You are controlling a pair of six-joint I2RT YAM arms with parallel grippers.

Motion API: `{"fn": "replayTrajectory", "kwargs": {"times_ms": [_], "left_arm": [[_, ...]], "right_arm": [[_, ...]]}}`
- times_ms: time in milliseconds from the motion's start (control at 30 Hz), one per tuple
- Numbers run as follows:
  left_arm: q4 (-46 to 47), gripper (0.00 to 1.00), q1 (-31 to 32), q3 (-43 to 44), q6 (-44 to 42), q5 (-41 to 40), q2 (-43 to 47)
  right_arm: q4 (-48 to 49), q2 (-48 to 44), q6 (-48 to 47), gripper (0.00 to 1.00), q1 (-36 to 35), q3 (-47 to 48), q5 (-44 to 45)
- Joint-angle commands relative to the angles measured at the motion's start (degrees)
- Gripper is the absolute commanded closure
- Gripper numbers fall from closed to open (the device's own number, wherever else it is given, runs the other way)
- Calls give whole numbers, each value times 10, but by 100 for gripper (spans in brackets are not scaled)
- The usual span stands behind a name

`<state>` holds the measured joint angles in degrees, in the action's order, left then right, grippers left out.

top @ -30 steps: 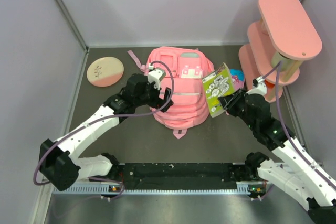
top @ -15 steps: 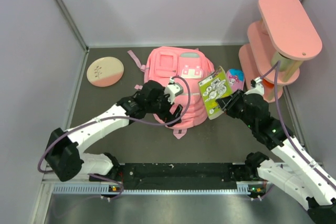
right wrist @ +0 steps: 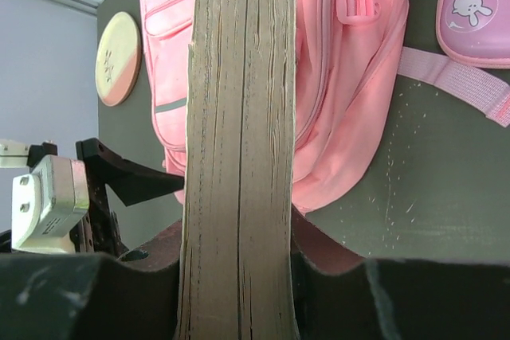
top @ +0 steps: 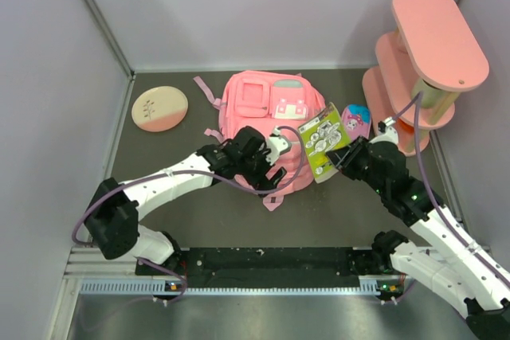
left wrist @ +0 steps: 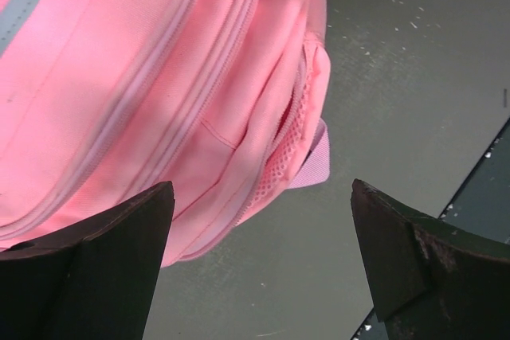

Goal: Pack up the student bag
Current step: Place the book in the student bag.

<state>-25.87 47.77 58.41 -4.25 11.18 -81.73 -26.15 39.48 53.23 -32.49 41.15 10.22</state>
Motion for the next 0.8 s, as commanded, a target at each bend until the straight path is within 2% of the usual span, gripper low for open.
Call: {"fn": "replayTrajectory", "kwargs": {"times_ms": [0, 200, 333, 367, 500, 767], "left_arm": [[2, 5, 6, 28, -13, -48, -10], [-1, 7, 7, 28, -12, -49, -23], [-8, 13, 7, 34, -9, -46, -38], [-10, 17, 7, 37, -8, -44, -40], [-12, 21, 7, 42, -5, -50, -47], [-25, 51, 7, 62, -6, -55, -60]], "right_arm": [[69, -8, 12, 100, 3, 9, -8], [72, -9, 16, 100, 5, 4, -11], [73, -10, 18, 100, 5, 3, -13], [73, -11, 18, 100, 4, 3, -13], [73, -11, 19, 100, 7, 2, -12], [74, -12, 20, 100, 8, 0, -13]]}}
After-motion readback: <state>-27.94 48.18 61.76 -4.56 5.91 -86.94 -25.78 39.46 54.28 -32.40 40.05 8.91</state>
